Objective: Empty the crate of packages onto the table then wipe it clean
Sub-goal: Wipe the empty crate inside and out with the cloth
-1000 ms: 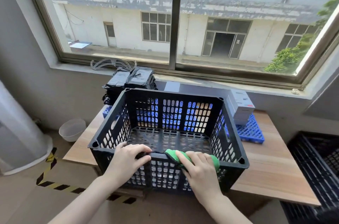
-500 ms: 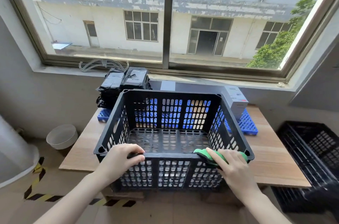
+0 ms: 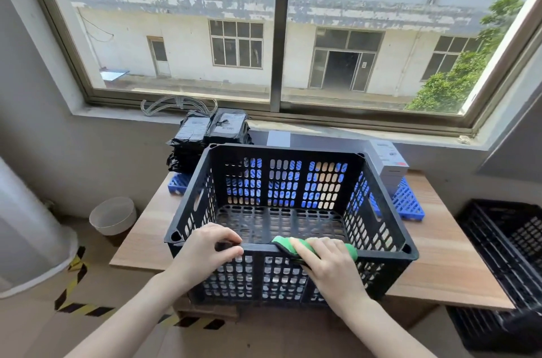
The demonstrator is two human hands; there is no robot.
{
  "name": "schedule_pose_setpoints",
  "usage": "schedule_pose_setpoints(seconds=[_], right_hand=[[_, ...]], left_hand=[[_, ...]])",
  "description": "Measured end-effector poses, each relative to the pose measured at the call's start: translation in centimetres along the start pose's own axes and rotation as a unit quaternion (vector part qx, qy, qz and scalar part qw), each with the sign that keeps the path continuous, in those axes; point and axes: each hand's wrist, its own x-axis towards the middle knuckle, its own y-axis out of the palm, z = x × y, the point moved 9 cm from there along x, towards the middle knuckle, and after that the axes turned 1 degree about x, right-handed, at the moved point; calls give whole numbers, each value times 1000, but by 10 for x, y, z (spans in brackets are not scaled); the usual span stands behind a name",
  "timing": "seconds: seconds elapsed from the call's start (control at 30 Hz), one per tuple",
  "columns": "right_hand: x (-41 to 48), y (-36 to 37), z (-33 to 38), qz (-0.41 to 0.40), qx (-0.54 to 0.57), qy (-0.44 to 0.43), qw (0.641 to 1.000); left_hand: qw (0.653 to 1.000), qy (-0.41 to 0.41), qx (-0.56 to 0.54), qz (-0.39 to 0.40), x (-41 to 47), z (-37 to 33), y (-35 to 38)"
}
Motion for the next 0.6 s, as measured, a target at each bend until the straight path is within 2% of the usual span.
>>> schedule_pose_setpoints(seconds=[0.1, 0.2, 0.3, 0.4, 0.6], right_hand=[[26, 16, 41, 0, -1, -14, 1000], [45, 30, 71, 6, -7, -27, 1000], [62, 40, 98, 1, -5, -44, 999], [78, 47, 123, -3, 5, -54, 999], [110, 58, 169, -11, 29, -54, 998]], left_hand=[[999, 2, -5, -54, -4, 9, -20], [991, -28, 35, -122, -16, 33, -52], [990, -98, 8, -99, -31, 65, -68], [992, -104, -35, -57, -40, 80, -67], [985, -109, -122, -59, -43, 90, -76]])
